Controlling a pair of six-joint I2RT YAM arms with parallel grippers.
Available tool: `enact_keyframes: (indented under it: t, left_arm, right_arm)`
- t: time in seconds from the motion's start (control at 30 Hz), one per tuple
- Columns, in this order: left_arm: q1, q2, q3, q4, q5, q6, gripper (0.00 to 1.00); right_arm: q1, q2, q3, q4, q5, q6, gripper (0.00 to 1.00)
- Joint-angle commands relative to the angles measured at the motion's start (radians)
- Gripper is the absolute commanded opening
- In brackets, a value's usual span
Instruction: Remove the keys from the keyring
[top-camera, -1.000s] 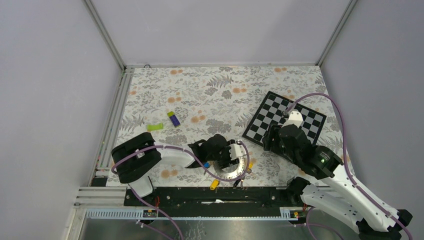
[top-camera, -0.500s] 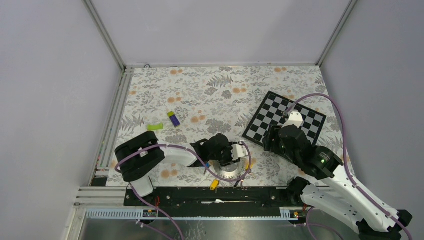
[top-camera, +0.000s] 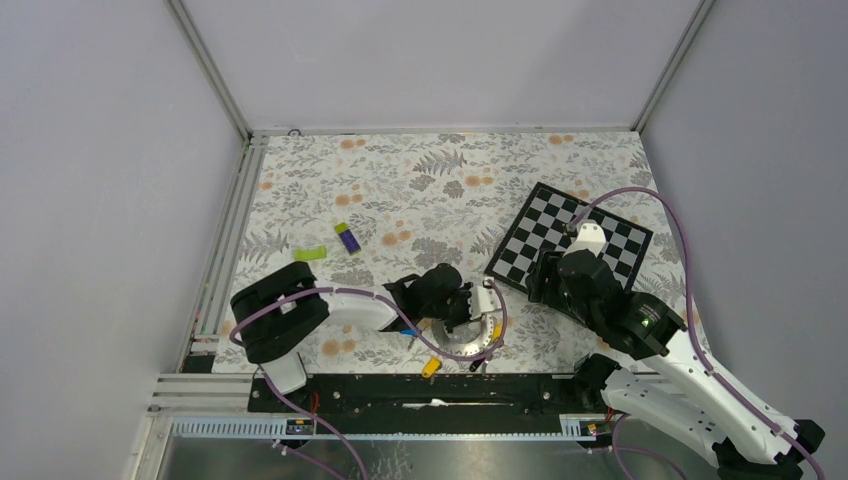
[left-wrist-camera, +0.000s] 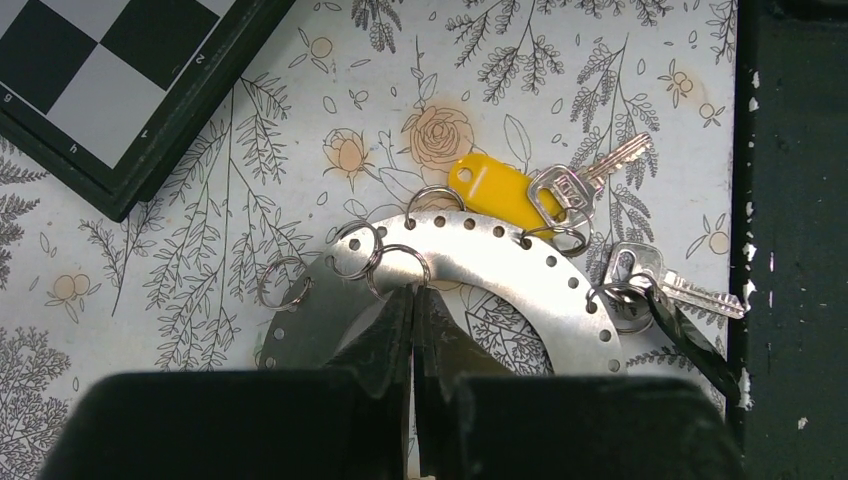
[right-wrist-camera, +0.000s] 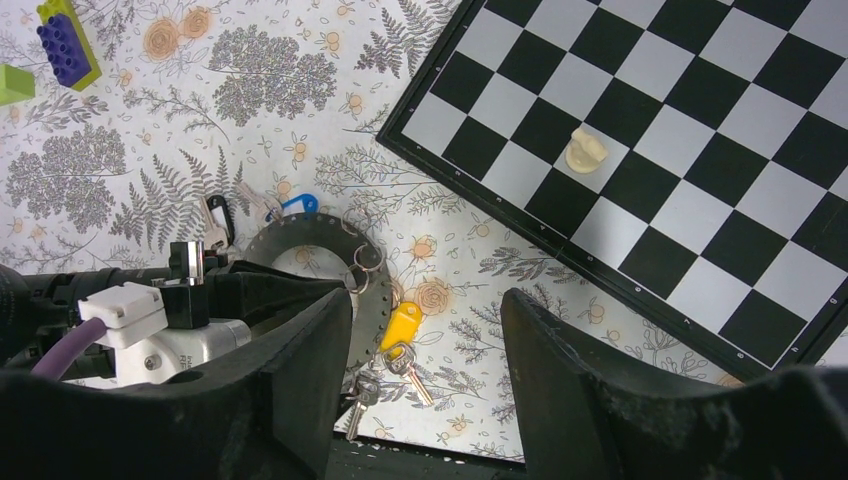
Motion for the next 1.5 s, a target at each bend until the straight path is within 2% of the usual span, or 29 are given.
enact_keyframes:
  t: [0.0, 0.3, 0.57, 0.77, 0.97, 1.47]
  left_arm:
    - [0.003, -0.015, 0.0, -0.114, 0.005, -0.012, 0.0]
    - [0.003, -0.069, -0.03, -0.12, -0.006, -0.019, 0.0]
    - [-0.027, -0.101, -0.111, -0.02, -0.166, -0.046, 0.0]
    - [-0.057, -0.092, -0.143, 0.048, -0.229, -0.069, 0.0]
    - [-0.076, -0.063, -0.138, 0.035, -0.251, -0.067, 0.0]
    - [-0.077, -0.056, -0.143, 0.014, -0.22, -0.086, 0.09]
  right_arm:
    - [-0.005, -0.001, -0.003, 0.009, 0.041, -0.006, 0.63]
    - [-0.004, -0.011, -0.082, 0.062, -0.05, 0.091, 0.63]
    - [-0.005, -0.04, -0.138, 0.082, -0.067, 0.124, 0.62]
    - [-0.005, -0.023, -0.129, 0.085, -0.066, 0.108, 0.62]
    - [-0.006, -0.022, -0.133, 0.088, -0.067, 0.107, 0.62]
    - [-0.004, -0.024, -0.137, 0.093, -0.072, 0.105, 0.63]
